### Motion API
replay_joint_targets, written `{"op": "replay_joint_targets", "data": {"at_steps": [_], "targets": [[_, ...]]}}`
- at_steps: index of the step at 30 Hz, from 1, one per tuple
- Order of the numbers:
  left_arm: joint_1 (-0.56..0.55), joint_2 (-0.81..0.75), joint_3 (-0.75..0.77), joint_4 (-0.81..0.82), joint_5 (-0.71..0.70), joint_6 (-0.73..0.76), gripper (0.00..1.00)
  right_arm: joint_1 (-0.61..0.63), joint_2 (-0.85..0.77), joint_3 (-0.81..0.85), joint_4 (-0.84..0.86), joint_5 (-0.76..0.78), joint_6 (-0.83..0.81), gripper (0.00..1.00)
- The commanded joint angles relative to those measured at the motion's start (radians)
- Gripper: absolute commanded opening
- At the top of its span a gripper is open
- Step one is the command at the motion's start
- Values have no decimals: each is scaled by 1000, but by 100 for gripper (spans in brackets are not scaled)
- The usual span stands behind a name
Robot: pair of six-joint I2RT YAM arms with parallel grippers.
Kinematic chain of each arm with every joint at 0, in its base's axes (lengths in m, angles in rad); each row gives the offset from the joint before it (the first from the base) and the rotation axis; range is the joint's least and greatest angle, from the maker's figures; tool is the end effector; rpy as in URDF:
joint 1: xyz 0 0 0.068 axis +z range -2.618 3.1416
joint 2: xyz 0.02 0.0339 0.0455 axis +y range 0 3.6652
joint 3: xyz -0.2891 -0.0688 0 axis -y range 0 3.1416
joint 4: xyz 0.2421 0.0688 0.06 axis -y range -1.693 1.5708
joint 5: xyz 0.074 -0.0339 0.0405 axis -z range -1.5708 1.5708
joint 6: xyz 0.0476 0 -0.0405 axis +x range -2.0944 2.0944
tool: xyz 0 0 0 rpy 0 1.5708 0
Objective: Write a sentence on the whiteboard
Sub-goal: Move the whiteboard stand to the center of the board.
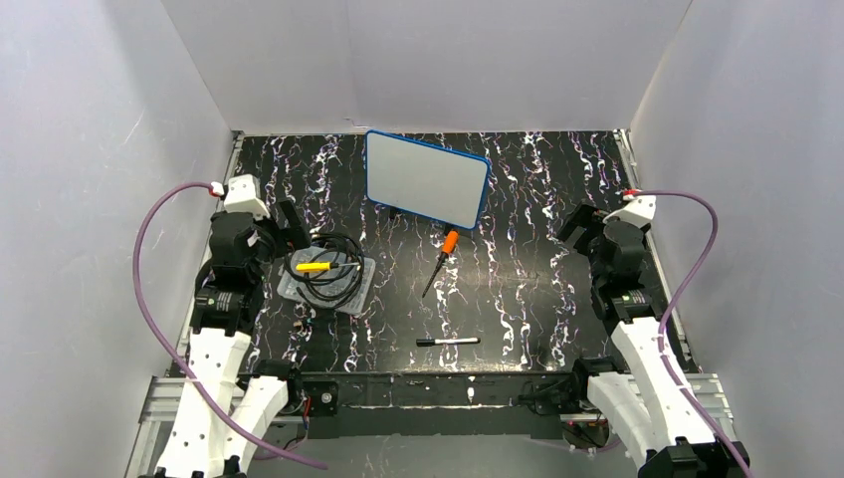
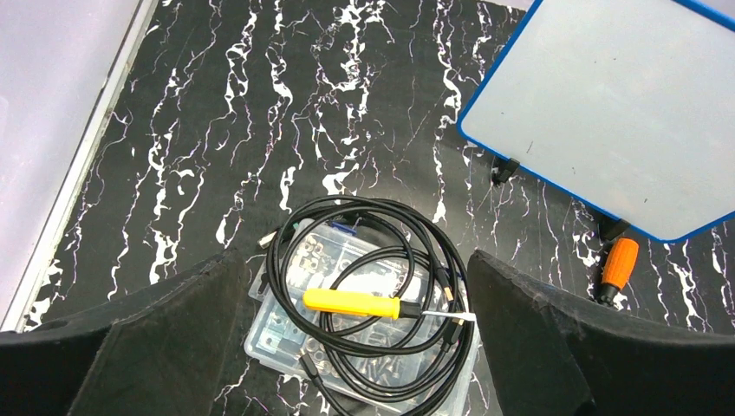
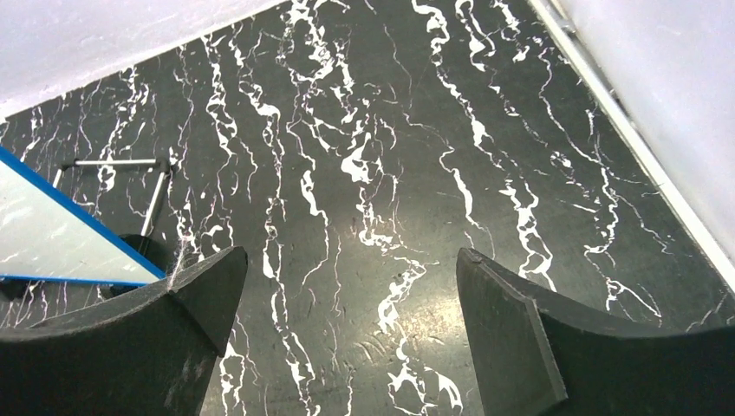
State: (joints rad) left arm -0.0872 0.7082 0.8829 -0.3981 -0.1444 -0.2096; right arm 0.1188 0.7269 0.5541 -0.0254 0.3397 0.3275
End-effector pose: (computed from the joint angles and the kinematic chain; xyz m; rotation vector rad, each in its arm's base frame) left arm 0.1465 -0.0059 0.3759 -0.2126 1.7799 -0.0832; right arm 0.1700 0.0043 0.2997 0.4245 1.7056 0.0244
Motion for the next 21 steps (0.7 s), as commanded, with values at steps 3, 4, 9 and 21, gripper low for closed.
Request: {"op": "replay_joint_targets", "data": {"at_steps": [3, 4, 9, 21], "targets": [[4, 35, 7, -16, 12, -13, 98, -2, 26, 57, -6, -67, 7, 99], [4, 38, 8, -21, 15, -22, 98, -1, 29, 59, -11, -72, 5, 99], [0, 11, -23, -32, 155, -82, 98, -2, 29, 56, -18, -107, 1, 99], [-390, 261, -141, 264, 82, -194, 98, -2, 79, 26, -46, -210, 41, 99]]}}
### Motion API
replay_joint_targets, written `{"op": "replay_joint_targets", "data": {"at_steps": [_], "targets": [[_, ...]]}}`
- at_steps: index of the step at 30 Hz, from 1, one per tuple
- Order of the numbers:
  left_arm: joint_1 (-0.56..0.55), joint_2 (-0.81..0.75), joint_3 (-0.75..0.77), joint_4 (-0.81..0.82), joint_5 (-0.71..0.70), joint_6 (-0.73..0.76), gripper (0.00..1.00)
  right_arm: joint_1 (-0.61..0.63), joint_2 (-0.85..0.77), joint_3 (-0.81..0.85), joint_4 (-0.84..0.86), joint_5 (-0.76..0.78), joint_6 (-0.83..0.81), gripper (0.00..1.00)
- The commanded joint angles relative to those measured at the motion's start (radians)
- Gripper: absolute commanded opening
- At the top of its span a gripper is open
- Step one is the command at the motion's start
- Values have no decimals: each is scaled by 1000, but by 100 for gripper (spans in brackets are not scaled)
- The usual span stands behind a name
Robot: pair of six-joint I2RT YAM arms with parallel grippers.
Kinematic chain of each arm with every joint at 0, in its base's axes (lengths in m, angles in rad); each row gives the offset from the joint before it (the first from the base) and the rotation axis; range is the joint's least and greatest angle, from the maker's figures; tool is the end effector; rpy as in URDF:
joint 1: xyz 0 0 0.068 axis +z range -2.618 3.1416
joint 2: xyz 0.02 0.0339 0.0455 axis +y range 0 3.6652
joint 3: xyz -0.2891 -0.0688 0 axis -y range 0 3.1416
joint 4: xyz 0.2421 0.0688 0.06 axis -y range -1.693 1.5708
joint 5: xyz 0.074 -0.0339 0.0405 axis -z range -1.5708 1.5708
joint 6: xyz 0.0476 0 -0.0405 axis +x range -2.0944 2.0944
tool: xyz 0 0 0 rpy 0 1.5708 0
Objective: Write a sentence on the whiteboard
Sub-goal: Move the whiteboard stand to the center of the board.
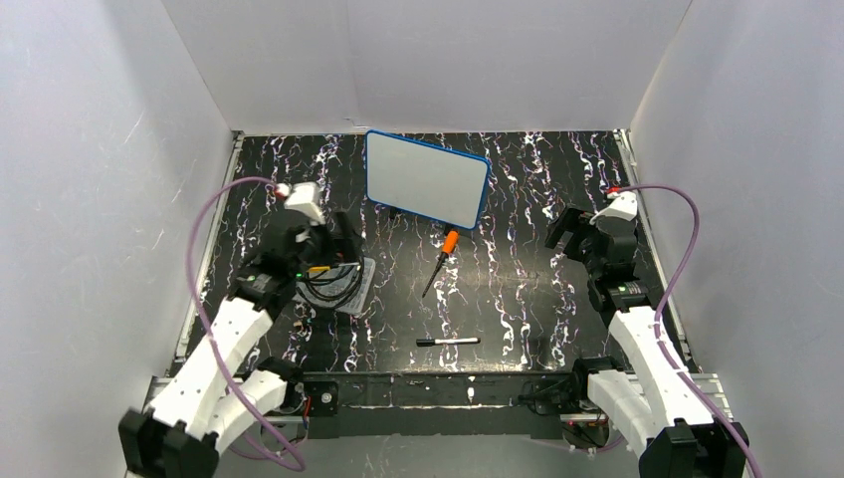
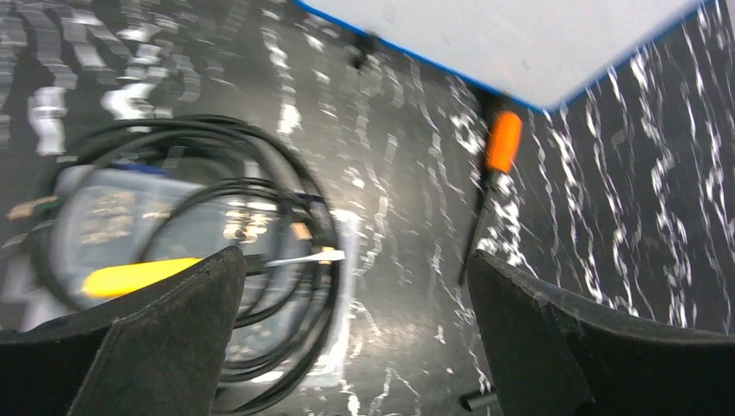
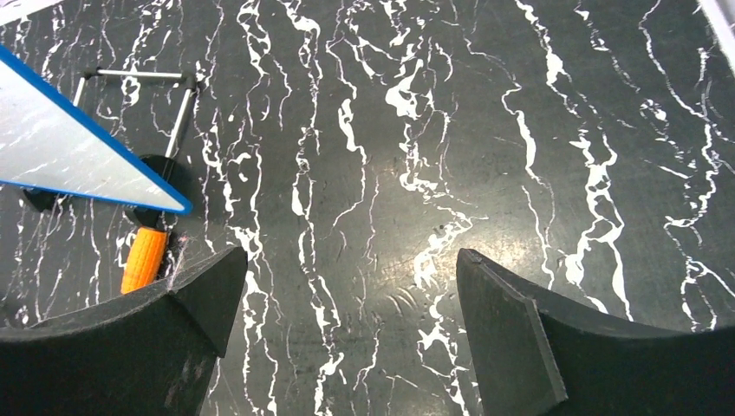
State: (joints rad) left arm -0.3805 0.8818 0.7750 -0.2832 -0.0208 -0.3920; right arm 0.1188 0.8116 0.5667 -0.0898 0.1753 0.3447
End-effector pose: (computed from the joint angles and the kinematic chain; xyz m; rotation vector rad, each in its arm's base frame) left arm 0.1821 -0.0718 0.3243 -0.0253 1.9924 -0.4838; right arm 0.1843 0.0136 0.2830 0.3320 1.8737 0.1477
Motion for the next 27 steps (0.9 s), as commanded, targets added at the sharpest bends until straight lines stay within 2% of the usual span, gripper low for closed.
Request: {"op": "replay_joint_targets", "data": {"at_steps": [1, 4, 8, 14, 18, 22, 27], "targets": [[-101, 127, -42, 208, -32, -13, 94, -2, -8, 10, 22, -53, 30, 99], [-112, 266, -42, 369, 5, -2, 85, -2, -19, -2, 42, -80, 37, 99], [-127, 473, 38, 464, -26, 45, 79, -2, -36, -7, 43, -86, 36, 99], [-127, 699, 119, 617, -75, 103, 66, -2, -61, -10, 38, -90, 19, 99], [-127, 805, 163, 663, -98, 132, 50, -2, -75, -11, 38, -86, 12, 99], [-110, 879, 198, 679, -111, 125, 45, -2, -83, -10, 38, -79, 5, 99], [-85, 948, 236, 699, -93, 141, 45, -2, -90, -10, 39, -74, 1, 99]]}}
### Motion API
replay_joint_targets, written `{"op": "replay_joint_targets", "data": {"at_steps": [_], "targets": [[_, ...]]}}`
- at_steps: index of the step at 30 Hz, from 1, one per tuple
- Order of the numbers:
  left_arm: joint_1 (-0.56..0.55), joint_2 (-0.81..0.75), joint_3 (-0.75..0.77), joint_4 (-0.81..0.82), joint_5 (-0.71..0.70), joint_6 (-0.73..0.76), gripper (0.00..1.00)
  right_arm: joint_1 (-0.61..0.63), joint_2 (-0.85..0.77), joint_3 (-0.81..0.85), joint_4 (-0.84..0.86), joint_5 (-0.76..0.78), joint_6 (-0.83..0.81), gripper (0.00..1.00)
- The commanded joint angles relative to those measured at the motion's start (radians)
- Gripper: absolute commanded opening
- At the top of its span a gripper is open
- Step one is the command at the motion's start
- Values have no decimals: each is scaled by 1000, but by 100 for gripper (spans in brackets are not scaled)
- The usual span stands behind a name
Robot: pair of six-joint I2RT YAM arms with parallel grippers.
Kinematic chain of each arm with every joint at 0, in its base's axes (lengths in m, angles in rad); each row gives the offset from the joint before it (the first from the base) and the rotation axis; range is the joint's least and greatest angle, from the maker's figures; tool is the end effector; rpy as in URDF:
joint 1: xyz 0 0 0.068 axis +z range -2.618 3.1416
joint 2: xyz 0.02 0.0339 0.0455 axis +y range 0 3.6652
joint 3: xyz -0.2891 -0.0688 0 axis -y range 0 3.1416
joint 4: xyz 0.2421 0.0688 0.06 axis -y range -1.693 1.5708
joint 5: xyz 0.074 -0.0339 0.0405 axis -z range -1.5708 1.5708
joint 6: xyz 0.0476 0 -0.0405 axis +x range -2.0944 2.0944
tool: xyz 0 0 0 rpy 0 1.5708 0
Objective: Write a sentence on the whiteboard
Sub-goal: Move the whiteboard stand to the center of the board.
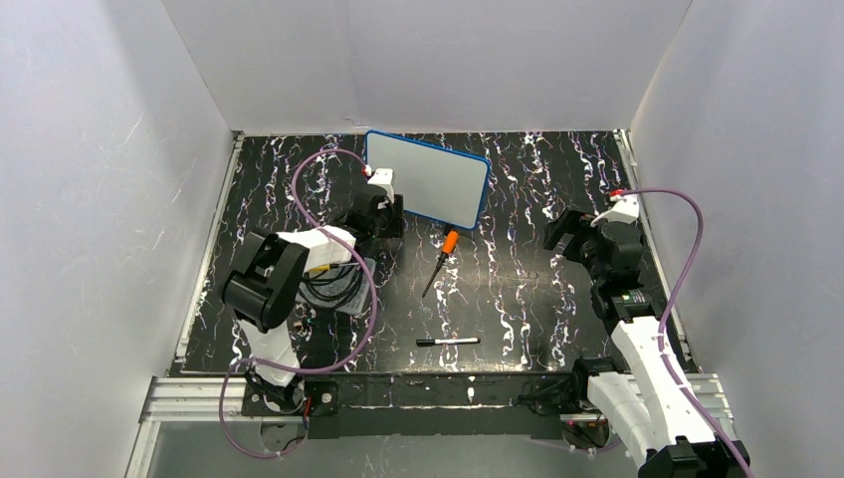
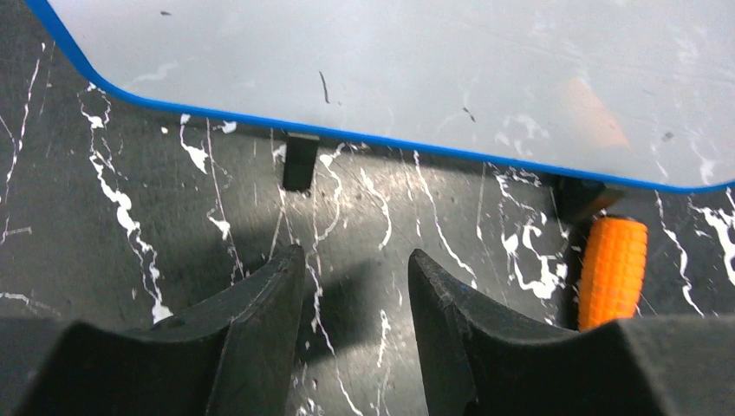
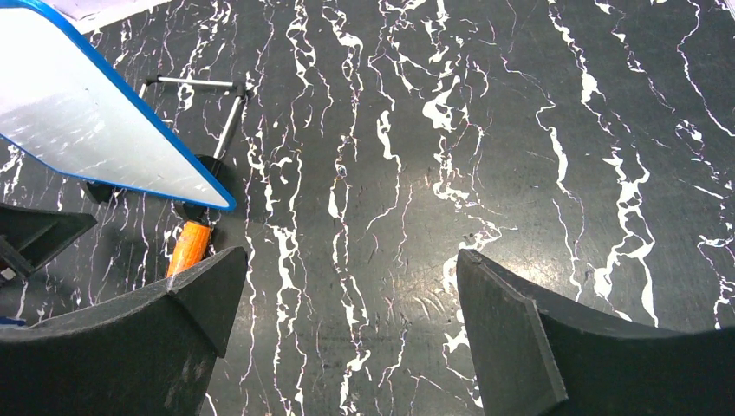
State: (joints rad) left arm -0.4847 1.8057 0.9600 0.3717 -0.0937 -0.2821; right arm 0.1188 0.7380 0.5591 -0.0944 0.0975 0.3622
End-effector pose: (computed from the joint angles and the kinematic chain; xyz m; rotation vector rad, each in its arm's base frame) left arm 0.3567 -0.1828 0.1978 0.1499 2.0588 -0.3818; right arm 0.1712 0.0158 0.2912 0.2923 1.8266 0.2463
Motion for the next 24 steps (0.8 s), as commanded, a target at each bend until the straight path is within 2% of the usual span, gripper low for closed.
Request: {"op": "replay_joint_targets", "data": {"at_steps": [1, 6, 13, 24], "targets": [[21, 34, 59, 46, -11, 38, 45, -2, -18, -3, 45, 3, -17, 99], [29, 68, 79, 47, -36, 54, 45, -2, -17, -4, 47, 6, -17, 99], [43, 118, 124, 46, 1, 77, 42, -2, -10, -3, 51, 3, -16, 99], [43, 139, 143, 47, -1, 84, 29, -2, 0, -6, 60, 1, -14, 99]]}}
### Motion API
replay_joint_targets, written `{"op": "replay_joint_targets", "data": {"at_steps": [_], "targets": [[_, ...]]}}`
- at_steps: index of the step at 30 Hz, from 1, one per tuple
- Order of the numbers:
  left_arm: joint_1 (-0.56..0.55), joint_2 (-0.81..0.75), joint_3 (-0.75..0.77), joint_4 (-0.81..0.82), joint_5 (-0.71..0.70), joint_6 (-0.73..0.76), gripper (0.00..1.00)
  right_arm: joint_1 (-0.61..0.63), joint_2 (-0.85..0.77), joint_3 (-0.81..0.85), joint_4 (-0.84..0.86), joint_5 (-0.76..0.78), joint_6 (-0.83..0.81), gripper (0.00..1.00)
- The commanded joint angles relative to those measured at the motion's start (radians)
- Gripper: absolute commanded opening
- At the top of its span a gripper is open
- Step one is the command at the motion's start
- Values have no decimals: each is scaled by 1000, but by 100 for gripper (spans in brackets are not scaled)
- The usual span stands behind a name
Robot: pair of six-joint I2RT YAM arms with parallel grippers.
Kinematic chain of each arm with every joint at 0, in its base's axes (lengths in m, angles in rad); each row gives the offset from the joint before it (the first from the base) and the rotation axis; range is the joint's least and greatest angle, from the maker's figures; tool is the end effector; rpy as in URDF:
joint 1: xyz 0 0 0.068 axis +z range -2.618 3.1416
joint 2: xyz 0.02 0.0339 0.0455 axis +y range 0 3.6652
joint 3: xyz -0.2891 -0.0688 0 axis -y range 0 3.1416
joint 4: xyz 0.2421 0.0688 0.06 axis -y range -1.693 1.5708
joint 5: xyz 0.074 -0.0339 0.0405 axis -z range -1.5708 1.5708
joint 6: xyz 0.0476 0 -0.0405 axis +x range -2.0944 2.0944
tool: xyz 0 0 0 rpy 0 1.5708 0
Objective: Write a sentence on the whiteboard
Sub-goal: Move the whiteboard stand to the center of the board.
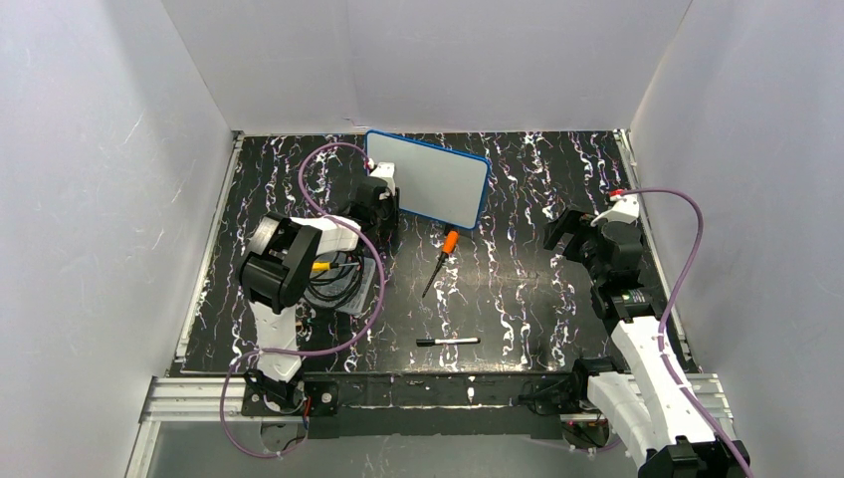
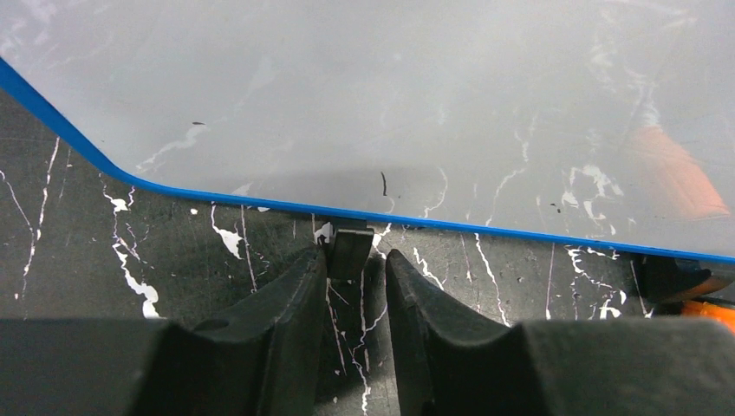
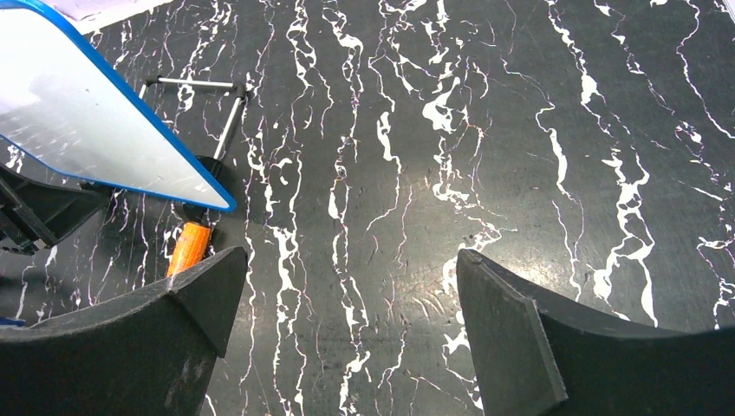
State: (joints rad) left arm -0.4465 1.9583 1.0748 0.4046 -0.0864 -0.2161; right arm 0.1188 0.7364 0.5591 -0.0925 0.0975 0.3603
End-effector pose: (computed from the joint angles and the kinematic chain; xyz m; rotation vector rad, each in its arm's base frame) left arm 0.3959 -0.1850 0.1761 0.1833 2.0552 -0.3233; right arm 0.1710 0.0157 0.2917 0.2903 1.8234 0.2457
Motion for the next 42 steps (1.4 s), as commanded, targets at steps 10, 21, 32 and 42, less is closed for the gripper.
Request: {"op": "replay_joint_targets", "data": {"at_steps": [10, 21, 32, 42], "targets": [[-8, -18, 22, 12, -13, 38, 12, -2, 4, -7, 55, 3, -16, 100], [-55, -113, -83, -8, -107, -15, 0, -2, 3, -18, 56, 3, -21, 100], [-164, -230, -171, -169, -328, -166, 0, -2, -8, -32, 58, -1, -13, 100], [-277, -276, -159, -398, -471, -352, 0, -2, -32, -28, 39, -8, -6, 100]]}}
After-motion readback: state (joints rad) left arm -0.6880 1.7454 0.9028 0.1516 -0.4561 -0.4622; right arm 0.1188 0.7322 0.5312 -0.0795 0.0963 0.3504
